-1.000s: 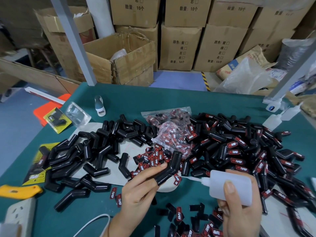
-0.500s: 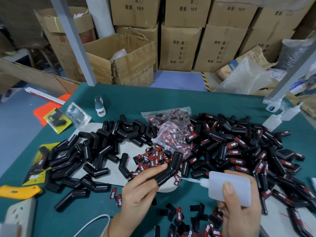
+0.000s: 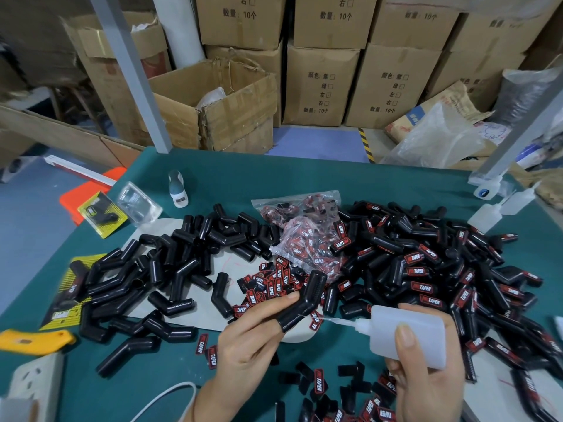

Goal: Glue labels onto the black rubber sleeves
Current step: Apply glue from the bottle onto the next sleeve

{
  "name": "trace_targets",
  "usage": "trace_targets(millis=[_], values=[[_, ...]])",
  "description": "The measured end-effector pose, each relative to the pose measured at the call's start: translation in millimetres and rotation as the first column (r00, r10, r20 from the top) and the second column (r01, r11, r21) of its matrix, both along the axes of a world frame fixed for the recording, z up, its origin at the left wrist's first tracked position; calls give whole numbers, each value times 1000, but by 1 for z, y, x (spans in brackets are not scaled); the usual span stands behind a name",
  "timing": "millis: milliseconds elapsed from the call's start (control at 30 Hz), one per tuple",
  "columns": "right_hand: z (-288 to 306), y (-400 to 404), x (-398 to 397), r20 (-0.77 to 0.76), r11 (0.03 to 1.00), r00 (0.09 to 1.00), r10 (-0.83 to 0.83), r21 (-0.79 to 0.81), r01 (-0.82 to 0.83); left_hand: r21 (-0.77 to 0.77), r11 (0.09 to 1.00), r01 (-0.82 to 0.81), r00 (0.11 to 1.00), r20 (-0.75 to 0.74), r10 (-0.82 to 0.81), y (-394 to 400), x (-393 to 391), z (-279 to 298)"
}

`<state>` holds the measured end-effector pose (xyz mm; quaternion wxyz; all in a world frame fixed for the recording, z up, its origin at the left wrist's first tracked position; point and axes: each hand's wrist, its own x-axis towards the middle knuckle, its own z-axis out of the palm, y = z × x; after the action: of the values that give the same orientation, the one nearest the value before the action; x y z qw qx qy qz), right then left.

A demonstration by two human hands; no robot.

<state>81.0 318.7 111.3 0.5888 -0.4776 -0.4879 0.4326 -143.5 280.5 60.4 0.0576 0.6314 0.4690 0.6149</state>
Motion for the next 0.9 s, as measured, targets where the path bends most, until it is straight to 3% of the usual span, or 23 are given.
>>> trace_targets(millis=[900], values=[[7, -5, -4, -27, 1000, 1000, 13, -18, -13, -3, 1000, -18, 999, -47, 18, 0, 0, 2]])
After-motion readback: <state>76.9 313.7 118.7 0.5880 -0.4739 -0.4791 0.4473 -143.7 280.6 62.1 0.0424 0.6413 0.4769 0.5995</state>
